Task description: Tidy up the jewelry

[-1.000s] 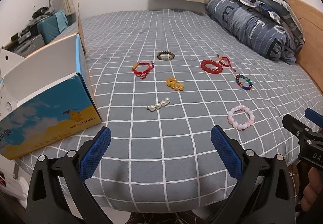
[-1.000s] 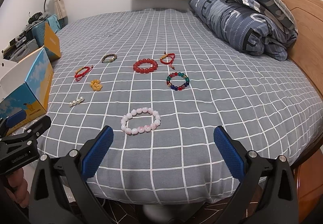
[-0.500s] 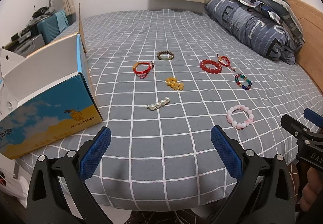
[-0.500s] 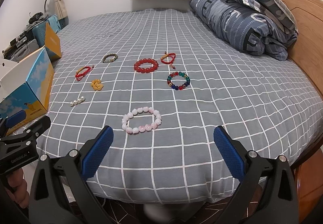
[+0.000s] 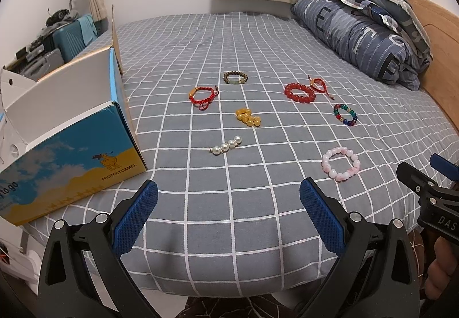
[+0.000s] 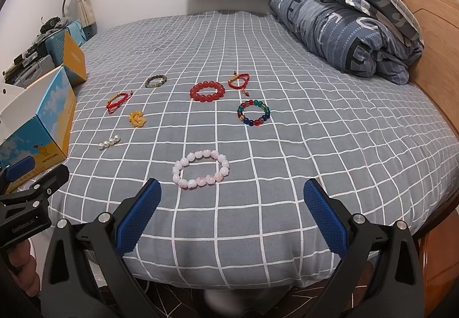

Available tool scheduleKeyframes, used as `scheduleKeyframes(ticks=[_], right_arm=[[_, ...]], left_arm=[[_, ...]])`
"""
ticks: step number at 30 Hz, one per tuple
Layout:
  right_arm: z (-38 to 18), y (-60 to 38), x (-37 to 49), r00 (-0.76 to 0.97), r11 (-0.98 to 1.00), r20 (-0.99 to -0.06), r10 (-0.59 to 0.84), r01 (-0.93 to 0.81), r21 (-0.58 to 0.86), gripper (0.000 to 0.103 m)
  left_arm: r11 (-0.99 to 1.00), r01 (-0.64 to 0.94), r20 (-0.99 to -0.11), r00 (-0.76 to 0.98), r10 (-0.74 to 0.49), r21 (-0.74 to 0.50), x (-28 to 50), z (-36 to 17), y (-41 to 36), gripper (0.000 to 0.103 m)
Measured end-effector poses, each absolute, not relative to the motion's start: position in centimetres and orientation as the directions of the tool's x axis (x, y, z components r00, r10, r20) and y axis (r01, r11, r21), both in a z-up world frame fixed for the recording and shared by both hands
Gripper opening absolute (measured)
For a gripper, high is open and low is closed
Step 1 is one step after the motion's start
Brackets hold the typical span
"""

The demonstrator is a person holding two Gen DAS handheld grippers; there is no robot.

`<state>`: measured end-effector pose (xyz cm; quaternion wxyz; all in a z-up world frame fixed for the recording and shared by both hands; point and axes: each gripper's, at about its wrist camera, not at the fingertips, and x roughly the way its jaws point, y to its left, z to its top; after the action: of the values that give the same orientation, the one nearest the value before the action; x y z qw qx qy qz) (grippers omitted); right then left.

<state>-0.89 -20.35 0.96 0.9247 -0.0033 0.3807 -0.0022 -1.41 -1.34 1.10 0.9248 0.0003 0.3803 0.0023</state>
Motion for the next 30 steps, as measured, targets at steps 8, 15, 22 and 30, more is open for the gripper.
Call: scheduleKeyframes(ticks=[8, 15, 22, 30], right_arm=[[0.6, -20.7, -0.7, 0.710, 1.000, -0.704, -0.007, 0.006, -0.004, 0.096], [0.5, -21.0, -0.6, 0.707, 1.000, -0.707, -0.009, 0.012, -0.001, 0.096], [0.5, -21.5, -0.1, 0.706, 1.000, -0.708, -0.015, 0.025, 0.003, 0.096], [0.8, -22.4, 2.2, 0.704, 0.999, -0.710, -0.032, 0.047, 0.002, 0.096]], left_arm=[[1.000, -0.003, -0.709, 0.705, 0.003, 0.001, -1.4, 1.2, -1.4, 0.097], [1.000, -0.001, -0.715, 0.699, 0.001, 0.001, -1.3, 1.2, -1.6, 0.097], [1.000, 0.005, -0.722, 0.692, -0.002, 0.002, -0.5, 1.2, -1.9, 0.097], [1.000, 0.018, -0.730, 0.684, -0.013, -0.001, 2.3, 1.1, -2.5, 0.097]])
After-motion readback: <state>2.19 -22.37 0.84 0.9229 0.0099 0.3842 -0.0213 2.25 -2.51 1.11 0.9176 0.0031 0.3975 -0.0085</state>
